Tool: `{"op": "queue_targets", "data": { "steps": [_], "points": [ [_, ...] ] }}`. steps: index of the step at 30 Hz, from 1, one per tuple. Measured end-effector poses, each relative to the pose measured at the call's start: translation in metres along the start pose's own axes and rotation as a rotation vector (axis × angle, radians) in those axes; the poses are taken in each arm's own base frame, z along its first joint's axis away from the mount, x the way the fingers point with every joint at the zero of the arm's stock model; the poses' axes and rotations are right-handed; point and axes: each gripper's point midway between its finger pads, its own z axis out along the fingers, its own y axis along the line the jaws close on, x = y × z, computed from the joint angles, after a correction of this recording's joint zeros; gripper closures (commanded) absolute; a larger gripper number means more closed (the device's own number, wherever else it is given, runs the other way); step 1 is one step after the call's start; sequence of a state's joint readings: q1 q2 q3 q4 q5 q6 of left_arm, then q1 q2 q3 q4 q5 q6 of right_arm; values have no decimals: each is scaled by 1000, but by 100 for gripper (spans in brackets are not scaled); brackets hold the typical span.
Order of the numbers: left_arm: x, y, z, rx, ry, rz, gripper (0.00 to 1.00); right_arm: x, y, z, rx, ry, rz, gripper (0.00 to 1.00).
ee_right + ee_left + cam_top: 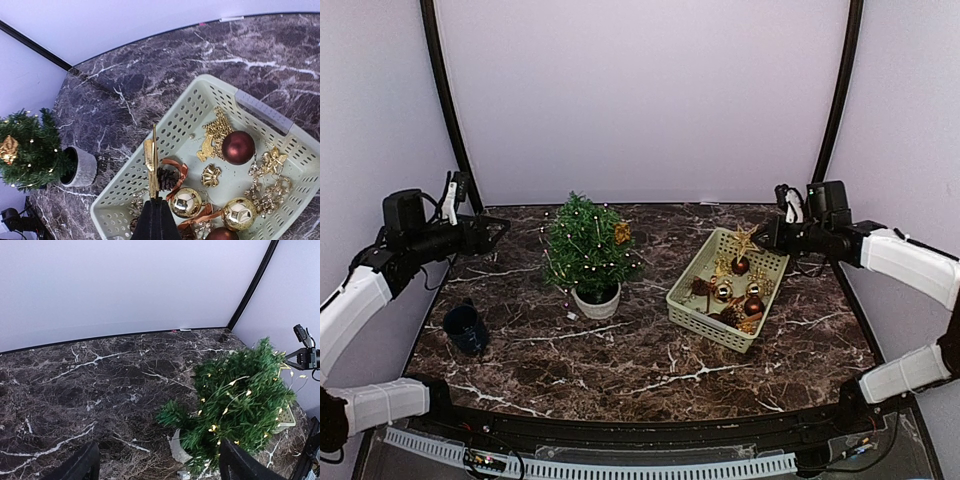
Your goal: Decorate the small christmas tree
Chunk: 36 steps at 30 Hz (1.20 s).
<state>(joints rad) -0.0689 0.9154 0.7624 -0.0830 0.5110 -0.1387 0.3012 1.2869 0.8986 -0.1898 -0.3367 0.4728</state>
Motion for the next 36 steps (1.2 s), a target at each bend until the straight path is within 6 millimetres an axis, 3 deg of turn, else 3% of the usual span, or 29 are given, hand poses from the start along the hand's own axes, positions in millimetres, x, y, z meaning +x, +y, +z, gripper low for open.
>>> {"op": "queue_targets", "data": {
  "steps": [2,6,9,13,17,21,27,36],
  "points": [
    [-18,-14,-4,6,-5,18,18,-10,16,-18,-21,-27,-40,100],
    [-71,-77,-18,112,-61,97,19,-25,54,-49,-81,-63,-117,100],
    [-89,-118,-27,204,-76,127,20,-28,76,-60,-115,-66,-162,100],
    [-82,-164,-22,308,-17,138,20,-15,82,-57,-124,-22,-171,100],
    [-55,-214,-7,422,90,165,20,-5,87,-49,-139,15,-171,100],
    [-33,-251,6,512,176,173,19,11,111,-48,-220,61,-204,100],
    [-23,-278,25,578,243,145,18,27,156,-60,-409,82,-230,100],
    [-20,-304,36,695,309,56,18,47,213,-83,-687,152,-280,100]
  ]
}}
